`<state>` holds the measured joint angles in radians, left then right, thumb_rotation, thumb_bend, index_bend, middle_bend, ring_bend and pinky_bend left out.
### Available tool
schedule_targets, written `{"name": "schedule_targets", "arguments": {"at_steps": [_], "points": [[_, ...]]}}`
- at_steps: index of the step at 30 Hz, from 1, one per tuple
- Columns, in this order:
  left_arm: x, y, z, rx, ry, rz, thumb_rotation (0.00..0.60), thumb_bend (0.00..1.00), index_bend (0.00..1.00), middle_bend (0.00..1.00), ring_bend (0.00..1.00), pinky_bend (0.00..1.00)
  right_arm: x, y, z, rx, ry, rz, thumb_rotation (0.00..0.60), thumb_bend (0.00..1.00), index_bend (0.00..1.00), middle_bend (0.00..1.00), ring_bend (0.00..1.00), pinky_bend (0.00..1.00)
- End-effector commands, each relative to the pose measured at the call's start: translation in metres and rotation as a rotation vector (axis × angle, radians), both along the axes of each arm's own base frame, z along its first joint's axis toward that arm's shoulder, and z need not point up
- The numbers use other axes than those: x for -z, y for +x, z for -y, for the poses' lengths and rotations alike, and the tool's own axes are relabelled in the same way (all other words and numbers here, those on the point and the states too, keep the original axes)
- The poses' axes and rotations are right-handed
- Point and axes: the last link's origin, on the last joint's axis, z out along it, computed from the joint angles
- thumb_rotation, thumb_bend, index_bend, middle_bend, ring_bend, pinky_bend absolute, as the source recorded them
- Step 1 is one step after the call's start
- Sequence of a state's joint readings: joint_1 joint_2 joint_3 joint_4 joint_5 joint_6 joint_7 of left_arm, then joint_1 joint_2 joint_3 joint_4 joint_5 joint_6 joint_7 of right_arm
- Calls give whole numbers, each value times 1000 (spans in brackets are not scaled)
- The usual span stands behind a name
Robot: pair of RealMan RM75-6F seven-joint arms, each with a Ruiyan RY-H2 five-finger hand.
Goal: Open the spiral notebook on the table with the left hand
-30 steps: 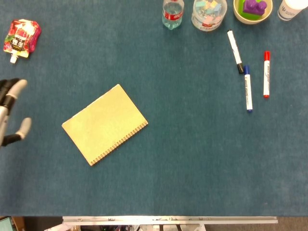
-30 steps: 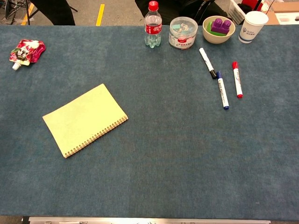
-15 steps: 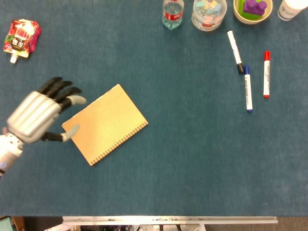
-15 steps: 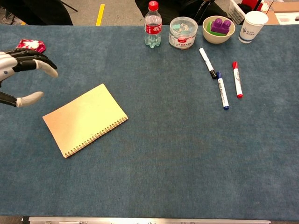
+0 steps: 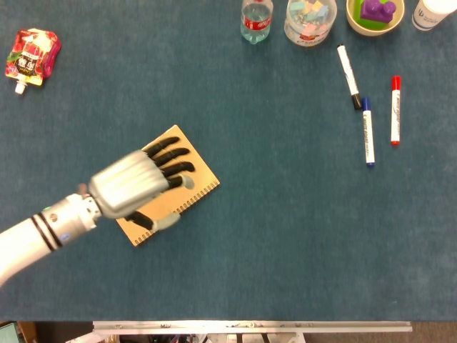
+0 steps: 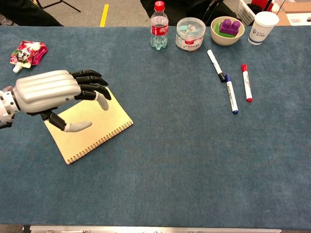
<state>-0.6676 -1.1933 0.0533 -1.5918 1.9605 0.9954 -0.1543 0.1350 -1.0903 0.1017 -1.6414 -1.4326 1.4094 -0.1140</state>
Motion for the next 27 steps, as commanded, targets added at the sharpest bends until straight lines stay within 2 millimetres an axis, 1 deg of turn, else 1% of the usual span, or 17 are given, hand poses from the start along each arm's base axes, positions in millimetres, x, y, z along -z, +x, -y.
{"name": "schedule_targets", "arguments": {"at_steps": [1,6,10,13,19,22,27], "points": [[14,9,1,77,-24,-39,174,361,300,216,74,55,2,0,0,3,5,2,600,393,347,293,222,306],[37,18,-2,175,-28,-98,159,361,301,216,72,49,5,-2,0,12,14,4,600,393,348,293,222,306],[52,20,-2,217,-23,-131,143,361,301,216,69,47,5,-4,0,21,9,4,600,393,348,293,223,306],[60,19,-1,230,-26,-148,118,361,301,216,69,46,4,-6,-1,26,8,4,600,393,347,293,222,306],[73,11,-2,266,-1,-201,93,361,301,216,69,46,4,-8,-3,32,7,6,600,392,347,293,223,306],[76,6,-3,262,10,-226,78,361,302,216,69,46,3,-9,-4,36,4,7,600,392,347,293,222,306],[79,-3,-2,260,20,-248,71,361,303,216,69,46,3,-10,-5,40,2,7,600,393,347,293,222,306]]}}
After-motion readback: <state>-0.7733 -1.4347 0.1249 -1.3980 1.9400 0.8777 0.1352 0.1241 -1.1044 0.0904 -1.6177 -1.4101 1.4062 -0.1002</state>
